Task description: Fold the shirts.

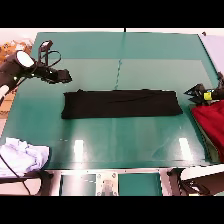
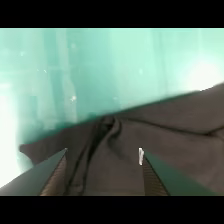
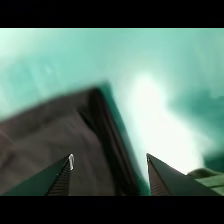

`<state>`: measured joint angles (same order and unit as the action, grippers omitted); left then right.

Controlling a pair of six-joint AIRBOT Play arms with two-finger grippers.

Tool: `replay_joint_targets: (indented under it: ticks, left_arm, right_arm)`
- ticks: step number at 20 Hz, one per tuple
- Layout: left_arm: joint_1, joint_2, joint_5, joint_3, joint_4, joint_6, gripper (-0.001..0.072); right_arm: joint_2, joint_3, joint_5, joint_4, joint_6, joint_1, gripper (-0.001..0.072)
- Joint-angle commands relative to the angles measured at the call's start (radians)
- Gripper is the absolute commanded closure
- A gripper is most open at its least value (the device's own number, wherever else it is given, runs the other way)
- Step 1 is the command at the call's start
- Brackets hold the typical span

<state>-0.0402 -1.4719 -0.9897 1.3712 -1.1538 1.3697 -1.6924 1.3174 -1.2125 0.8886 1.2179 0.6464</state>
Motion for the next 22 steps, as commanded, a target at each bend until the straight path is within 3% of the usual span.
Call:
replay_joint_targets:
  ticks: [1,8,9,10,11,12,13,14,15,18,22]
  left_arm:
    - [0.010,-0.002,-0.041,0.008,0.039,0.003,0.0184]
    - [0.010,-0.002,-0.041,0.008,0.070,0.012,0.0184]
    - [0.010,-0.002,-0.042,0.008,0.082,0.011,0.0184]
    - [0.010,-0.002,-0.042,0.008,0.093,0.011,0.0185]
    - [0.010,-0.002,-0.045,0.008,0.097,0.011,0.0224]
    - [0.010,-0.002,-0.050,0.008,0.097,0.010,0.0383]
    - [0.010,-0.002,-0.053,0.008,0.097,0.009,0.0481]
    - [0.010,-0.002,-0.052,0.008,0.098,0.010,0.0550]
    - [0.010,-0.002,-0.053,0.008,0.109,0.010,0.0689]
    - [-0.014,-0.008,-0.042,0.007,0.220,0.009,0.0685]
    - [-0.224,-0.086,0.042,0.004,0.246,0.010,0.0684]
  right_arm:
    - [-0.106,0.010,-0.113,-0.047,-0.117,0.007,0.0160]
    - [-0.211,0.034,-0.161,-0.149,-0.209,-0.082,0.0169]
    - [-0.212,0.045,-0.161,-0.148,-0.209,-0.092,0.0289]
    - [-0.212,0.061,-0.162,-0.148,-0.209,-0.096,0.0489]
    - [-0.211,0.080,-0.169,-0.149,-0.208,-0.096,0.0579]
    - [-0.210,0.104,-0.189,-0.149,-0.208,-0.096,0.0664]
    - [-0.208,0.130,-0.216,-0.149,-0.207,-0.096,0.0689]
    - [-0.202,0.156,-0.248,-0.151,-0.204,-0.096,0.0690]
    - [-0.191,0.176,-0.278,-0.158,-0.196,-0.097,0.0690]
    - [-0.114,0.201,-0.331,-0.176,-0.170,-0.097,0.0690]
    - [0.049,0.201,-0.431,-0.254,-0.106,-0.099,0.0689]
